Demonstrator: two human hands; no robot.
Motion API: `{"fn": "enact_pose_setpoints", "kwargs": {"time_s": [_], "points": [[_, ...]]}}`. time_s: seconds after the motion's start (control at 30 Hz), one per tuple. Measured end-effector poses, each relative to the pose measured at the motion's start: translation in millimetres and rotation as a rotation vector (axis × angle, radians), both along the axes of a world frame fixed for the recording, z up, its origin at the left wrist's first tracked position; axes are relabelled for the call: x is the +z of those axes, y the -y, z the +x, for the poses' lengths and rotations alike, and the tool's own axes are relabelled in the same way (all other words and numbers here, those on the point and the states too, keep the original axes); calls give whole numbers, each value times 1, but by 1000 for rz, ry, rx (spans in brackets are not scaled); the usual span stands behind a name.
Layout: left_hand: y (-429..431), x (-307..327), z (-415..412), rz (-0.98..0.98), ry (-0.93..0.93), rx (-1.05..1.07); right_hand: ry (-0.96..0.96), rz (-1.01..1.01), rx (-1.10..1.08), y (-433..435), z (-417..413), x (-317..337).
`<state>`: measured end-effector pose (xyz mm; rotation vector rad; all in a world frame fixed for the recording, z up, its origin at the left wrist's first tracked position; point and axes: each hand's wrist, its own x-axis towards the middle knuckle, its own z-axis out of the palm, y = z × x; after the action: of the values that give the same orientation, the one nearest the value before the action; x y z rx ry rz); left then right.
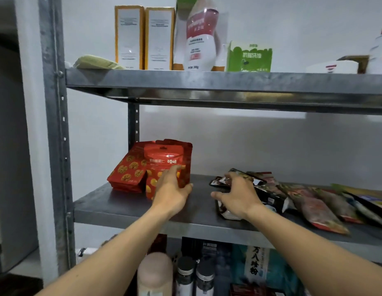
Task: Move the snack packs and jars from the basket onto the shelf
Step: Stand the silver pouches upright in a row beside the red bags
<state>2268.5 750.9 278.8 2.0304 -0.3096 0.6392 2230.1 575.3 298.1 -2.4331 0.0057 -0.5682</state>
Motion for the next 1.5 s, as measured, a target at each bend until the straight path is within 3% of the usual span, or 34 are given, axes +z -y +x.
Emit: {"fn": "enact_pose_setpoints", "kwargs": {"time_s": [0.23, 0.5, 0.8, 0.9, 1.0, 1.07, 1.17, 1.33, 1.5], "points": [[79, 11, 11, -48, -134, -80, 40, 20, -10, 52, 6, 17], [113, 6, 81, -167, -364, -147, 12, 142, -62, 92, 69, 37], [146, -5, 163, -86, -569, -205, -351, -133, -162, 136, 139, 38], [153, -7, 179, -59, -557, -173, -451, -159, -138, 143, 153, 36], [152, -9, 189, 147, -442, -18, -502, -171, -95, 147, 161, 33], [153, -11, 192, 230, -468, -45, -519, -110, -83, 150, 165, 32], [160, -15, 188, 178, -565, -238, -545, -56, -71, 155, 170, 29], [174, -12, 186, 217, -586, -302, -515, 52, -38, 169, 168, 28], [179, -14, 189, 35, -589, -302, -438, 19, -61, 176, 162, 28]]}}
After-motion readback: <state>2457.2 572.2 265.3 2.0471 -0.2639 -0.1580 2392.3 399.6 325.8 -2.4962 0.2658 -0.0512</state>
